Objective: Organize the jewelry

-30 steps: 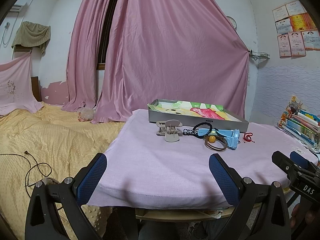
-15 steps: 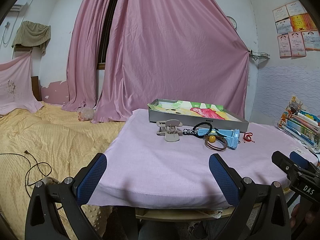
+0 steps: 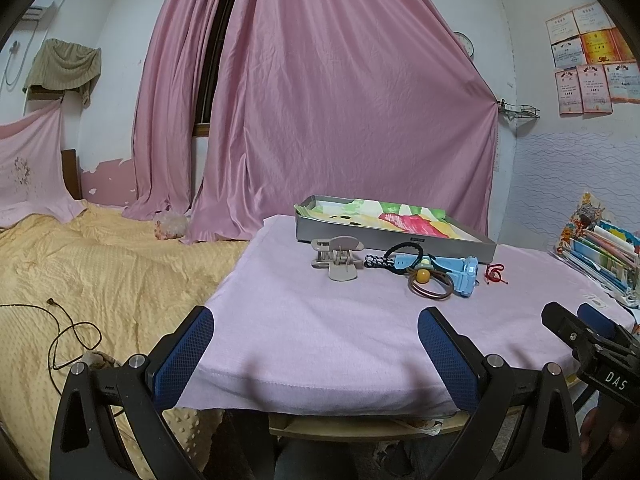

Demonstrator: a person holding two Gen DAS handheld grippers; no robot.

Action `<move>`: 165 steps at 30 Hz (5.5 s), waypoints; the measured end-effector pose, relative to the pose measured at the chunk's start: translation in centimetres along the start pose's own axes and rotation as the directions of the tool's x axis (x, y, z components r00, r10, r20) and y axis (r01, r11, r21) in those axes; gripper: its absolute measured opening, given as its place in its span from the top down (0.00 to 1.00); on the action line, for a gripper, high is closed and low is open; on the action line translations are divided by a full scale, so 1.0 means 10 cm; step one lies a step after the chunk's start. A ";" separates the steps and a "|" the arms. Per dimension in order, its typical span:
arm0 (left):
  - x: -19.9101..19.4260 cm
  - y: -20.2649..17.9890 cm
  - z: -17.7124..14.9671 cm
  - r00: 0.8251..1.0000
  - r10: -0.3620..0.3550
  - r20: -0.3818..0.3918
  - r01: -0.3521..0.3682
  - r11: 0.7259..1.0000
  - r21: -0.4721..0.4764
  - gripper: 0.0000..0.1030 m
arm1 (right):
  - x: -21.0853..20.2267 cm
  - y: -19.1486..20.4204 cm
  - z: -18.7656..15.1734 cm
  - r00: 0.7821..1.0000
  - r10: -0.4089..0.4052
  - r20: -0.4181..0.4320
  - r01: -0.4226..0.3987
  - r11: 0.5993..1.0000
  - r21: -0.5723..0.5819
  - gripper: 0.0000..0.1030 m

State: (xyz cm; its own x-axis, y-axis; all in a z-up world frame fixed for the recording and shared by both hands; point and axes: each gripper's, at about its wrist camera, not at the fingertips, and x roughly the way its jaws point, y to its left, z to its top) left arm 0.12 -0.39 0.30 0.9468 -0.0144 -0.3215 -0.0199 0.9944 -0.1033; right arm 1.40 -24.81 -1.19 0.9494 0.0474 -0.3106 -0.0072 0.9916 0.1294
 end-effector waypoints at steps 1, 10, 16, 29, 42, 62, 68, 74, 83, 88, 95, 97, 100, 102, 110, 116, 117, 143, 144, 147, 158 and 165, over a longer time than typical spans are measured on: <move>-0.01 0.01 -0.03 1.000 -0.001 0.000 0.001 1.000 -0.001 0.00 | 0.00 0.00 0.00 1.000 0.000 0.000 0.000 1.000 0.000 0.01; -0.01 0.01 -0.03 1.000 -0.001 -0.002 0.001 1.000 -0.001 0.01 | -0.01 0.00 0.02 1.000 0.002 0.001 -0.002 1.000 0.000 0.01; -0.01 0.01 -0.02 1.000 -0.002 -0.003 0.002 1.000 -0.002 0.01 | -0.01 0.01 0.02 1.000 0.003 0.000 -0.003 1.000 0.000 0.01; -0.01 0.01 -0.02 1.000 -0.002 -0.002 0.002 1.000 -0.002 0.01 | 0.00 0.00 0.02 1.000 0.002 0.001 -0.002 1.000 0.001 0.01; 0.04 0.00 0.01 1.000 -0.009 -0.009 0.009 1.000 0.001 0.01 | -0.01 -0.06 0.10 1.000 0.007 0.018 -0.007 1.000 -0.018 0.01; 0.71 0.06 0.51 0.994 -0.037 -0.107 0.035 0.999 -0.022 0.01 | 0.64 -0.05 0.56 0.996 0.069 -0.050 -0.069 0.998 0.003 0.01; 1.01 0.05 0.64 0.984 -0.056 -0.166 0.054 0.998 -0.022 0.01 | 0.96 0.00 0.61 0.988 0.078 -0.131 -0.074 0.997 0.035 0.01; 1.32 0.02 0.68 0.963 -0.091 -0.254 0.087 0.996 -0.025 0.01 | 1.24 0.04 0.61 0.974 0.077 -0.215 -0.064 0.996 0.066 0.07; 1.71 -0.05 0.64 0.917 -0.108 -0.383 0.106 0.994 -0.027 0.09 | 1.54 0.00 0.55 0.942 0.080 -0.327 -0.038 0.991 0.131 0.22; 1.84 -0.05 0.63 0.900 -0.098 -0.425 0.095 0.995 -0.030 0.19 | 1.65 0.00 0.56 0.923 0.075 -0.377 -0.021 0.989 0.145 0.32; 1.97 -0.08 0.62 0.882 -0.111 -0.457 0.108 0.994 -0.032 0.36 | 1.79 0.06 0.55 0.899 0.059 -0.434 0.002 0.990 0.139 0.48; 2.01 -0.13 0.60 0.873 -0.111 -0.475 0.117 0.993 -0.017 0.44 | 1.78 0.08 0.55 0.899 0.050 -0.435 0.008 0.991 0.130 0.48; 2.04 -0.17 0.58 0.867 -0.096 -0.490 0.112 0.994 0.003 0.46 | 1.77 0.09 0.54 0.896 0.055 -0.440 0.003 0.991 0.131 0.48; 2.04 -0.16 0.58 0.866 -0.106 -0.488 0.116 0.993 -0.009 0.46 | 1.76 0.09 0.54 0.896 0.054 -0.441 0.004 0.992 0.128 0.48; 2.03 -0.15 0.57 0.868 -0.116 -0.483 0.125 0.992 -0.014 0.48 | 1.75 0.05 0.53 0.894 0.109 -0.434 -0.035 0.984 0.176 0.58; 1.93 -0.20 0.56 0.873 -0.141 -0.468 0.155 0.988 -0.007 0.50 | 1.71 0.01 0.48 0.891 0.168 -0.421 -0.068 0.968 0.243 0.65; 1.92 -0.21 0.56 0.871 -0.146 -0.469 0.161 0.987 -0.009 0.50 | 1.70 0.00 0.48 0.892 0.168 -0.419 -0.066 0.967 0.247 0.65; 1.69 -0.45 0.69 0.892 -0.261 -0.370 0.265 0.963 -0.041 0.50 | 1.43 -0.32 0.78 0.951 -0.048 -0.306 0.068 0.996 0.055 0.85; 1.69 -0.45 0.72 0.894 -0.260 -0.366 0.263 0.964 -0.043 0.50 | 1.42 -0.34 0.82 0.955 -0.058 -0.291 0.076 0.996 0.049 0.85; 1.73 -0.43 0.80 0.900 -0.259 -0.350 0.255 0.965 -0.057 0.50 | 1.43 -0.41 0.95 0.964 -0.072 -0.254 0.087 0.995 0.046 0.85; 2.02 -0.40 1.09 0.921 -0.229 -0.316 0.214 0.973 -0.080 0.50 | 1.76 -0.31 1.28 0.975 -0.095 -0.199 0.085 0.995 -0.058 0.85; 2.13 -0.40 1.05 0.912 -0.239 -0.335 0.220 0.971 -0.093 0.50 | 1.79 -0.20 1.30 0.961 -0.175 -0.215 0.132 0.971 -0.199 0.85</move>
State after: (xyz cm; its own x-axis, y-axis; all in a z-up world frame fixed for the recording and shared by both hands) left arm 23.72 -3.61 3.75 0.7604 -0.2854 -0.5834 0.1589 0.9527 -0.2590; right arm 22.44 -27.56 5.20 0.8460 -0.1019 -0.5233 0.0559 0.9931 -0.1030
